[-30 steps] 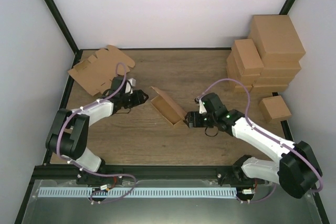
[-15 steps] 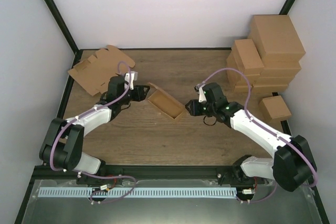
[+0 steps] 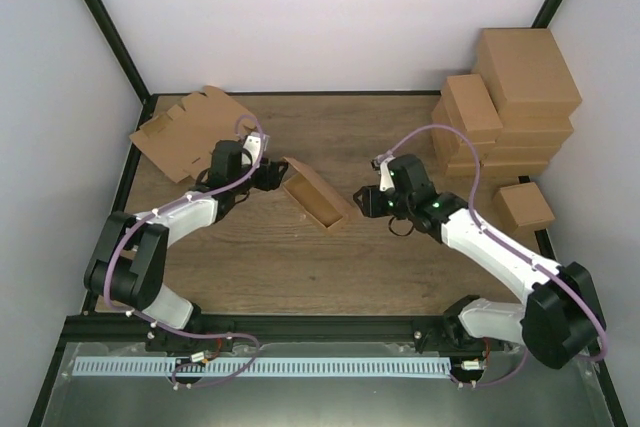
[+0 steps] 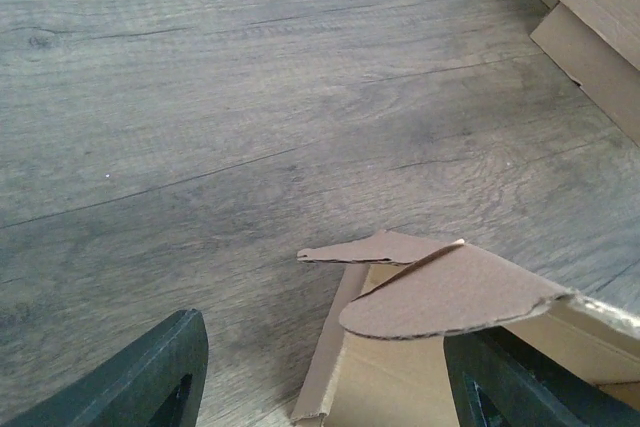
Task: Fold the paper box
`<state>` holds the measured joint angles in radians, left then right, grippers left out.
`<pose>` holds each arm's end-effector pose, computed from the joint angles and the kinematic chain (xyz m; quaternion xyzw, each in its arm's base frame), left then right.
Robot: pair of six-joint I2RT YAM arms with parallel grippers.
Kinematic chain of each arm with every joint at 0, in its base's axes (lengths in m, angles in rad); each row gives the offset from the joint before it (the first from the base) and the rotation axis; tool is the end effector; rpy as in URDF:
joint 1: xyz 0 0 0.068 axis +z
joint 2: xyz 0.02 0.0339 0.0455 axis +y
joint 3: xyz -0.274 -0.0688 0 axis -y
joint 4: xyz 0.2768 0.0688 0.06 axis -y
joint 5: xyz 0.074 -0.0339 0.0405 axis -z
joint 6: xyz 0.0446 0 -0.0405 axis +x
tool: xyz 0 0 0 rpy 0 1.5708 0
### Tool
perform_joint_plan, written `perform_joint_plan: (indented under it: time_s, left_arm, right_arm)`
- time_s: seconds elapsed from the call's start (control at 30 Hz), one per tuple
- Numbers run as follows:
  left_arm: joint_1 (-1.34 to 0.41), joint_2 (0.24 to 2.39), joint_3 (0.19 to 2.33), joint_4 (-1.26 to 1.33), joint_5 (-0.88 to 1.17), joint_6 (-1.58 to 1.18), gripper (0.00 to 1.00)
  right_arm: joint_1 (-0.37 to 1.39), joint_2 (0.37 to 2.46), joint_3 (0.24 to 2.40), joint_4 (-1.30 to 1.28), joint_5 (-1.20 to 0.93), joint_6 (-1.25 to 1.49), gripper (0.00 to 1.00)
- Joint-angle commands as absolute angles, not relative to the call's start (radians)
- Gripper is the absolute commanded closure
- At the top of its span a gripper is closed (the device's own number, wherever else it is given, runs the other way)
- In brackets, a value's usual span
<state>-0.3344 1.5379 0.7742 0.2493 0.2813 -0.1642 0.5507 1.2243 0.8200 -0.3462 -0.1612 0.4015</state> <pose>0.3305 -0.1279 0.1818 0.1431 0.8461 -0.2405 0.4537 0.2445 0.1586 0.2370 -0.1001 0.9092 0.2478 0.3194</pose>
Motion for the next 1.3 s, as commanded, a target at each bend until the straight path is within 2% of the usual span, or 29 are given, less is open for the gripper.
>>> perform_joint_plan:
  time_s: [0.0,0.13,0.27,0.43,0.5,0.67,1.07,1.27]
  left_arm:
    - [-0.331,1.542,0.793,0.287,0.319,-0.119,0.32]
    - [-0.333,1.547,0.815,0.282,0.343,-0.145,0.32]
    - [-0.331,1.566,0.844,0.257,0.338,-0.172,0.32]
    - [-0.333,1.576,0.865,0.252,0.362,-0.194,0.29]
    - [-0.332,1.574,0.868,0.253,0.365,-0.198,0.29]
    - [-0.333,1.574,0.872,0.243,0.364,-0.201,0.29]
    - [-0.333,1.590,0.897,0.235,0.380,-0.216,0.29]
    - [-0.332,1.594,0.906,0.235,0.390,-0.221,0.29]
  right_arm:
    - [0.543,1.118,0.772,-0.318,-0.232,0.321,0.54]
    - [0.549,1.008,0.677,-0.266,-0.329,0.266,0.45]
    - [0.591,0.924,0.619,-0.224,-0.311,0.272,0.45]
    - [0.720,0.937,0.601,-0.204,-0.124,0.267,0.44]
    - [0.759,0.976,0.599,-0.186,-0.036,0.276,0.40]
    - [0.779,1.017,0.584,-0.100,0.110,0.315,0.39]
    - [0.790,1.100,0.560,0.003,0.130,0.288,0.45]
    - [0.790,1.151,0.562,0.043,0.163,0.280,0.59]
